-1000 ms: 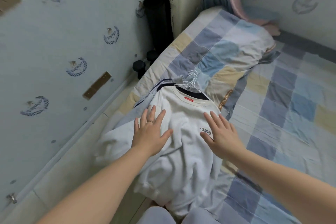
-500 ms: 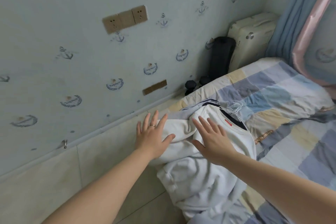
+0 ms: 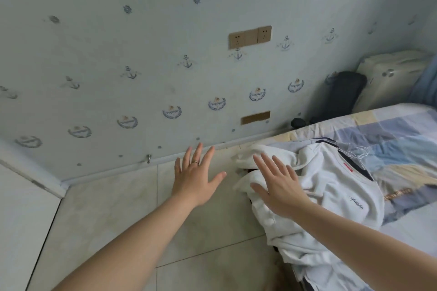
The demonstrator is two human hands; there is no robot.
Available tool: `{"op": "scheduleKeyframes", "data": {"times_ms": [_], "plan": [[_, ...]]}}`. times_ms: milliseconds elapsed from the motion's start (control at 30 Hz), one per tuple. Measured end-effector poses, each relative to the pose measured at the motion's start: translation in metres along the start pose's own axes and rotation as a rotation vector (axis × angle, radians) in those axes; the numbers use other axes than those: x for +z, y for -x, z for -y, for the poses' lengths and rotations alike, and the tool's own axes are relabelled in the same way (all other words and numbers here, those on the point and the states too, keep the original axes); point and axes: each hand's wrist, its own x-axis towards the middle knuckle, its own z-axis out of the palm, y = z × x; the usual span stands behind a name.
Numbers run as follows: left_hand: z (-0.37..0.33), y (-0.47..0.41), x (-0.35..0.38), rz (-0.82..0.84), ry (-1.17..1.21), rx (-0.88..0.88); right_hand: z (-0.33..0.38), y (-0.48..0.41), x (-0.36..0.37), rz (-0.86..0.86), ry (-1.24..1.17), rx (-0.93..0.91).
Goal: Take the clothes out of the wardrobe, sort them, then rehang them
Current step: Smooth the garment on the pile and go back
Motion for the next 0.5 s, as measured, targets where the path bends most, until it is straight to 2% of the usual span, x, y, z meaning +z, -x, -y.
{"op": "scheduleKeyframes", "data": {"times_ms": [267, 500], "plan": [[0.069, 0.124, -0.067, -0.139, -0.027, -0.143, 0.117, 0.029, -0.012, -0.029, 0.03, -0.226], [0.106, 0.23, -0.147, -0.34, -0.119, -0.306, 0.224, 0.052, -0.055, -0.072, 0.025, -0.539]]}}
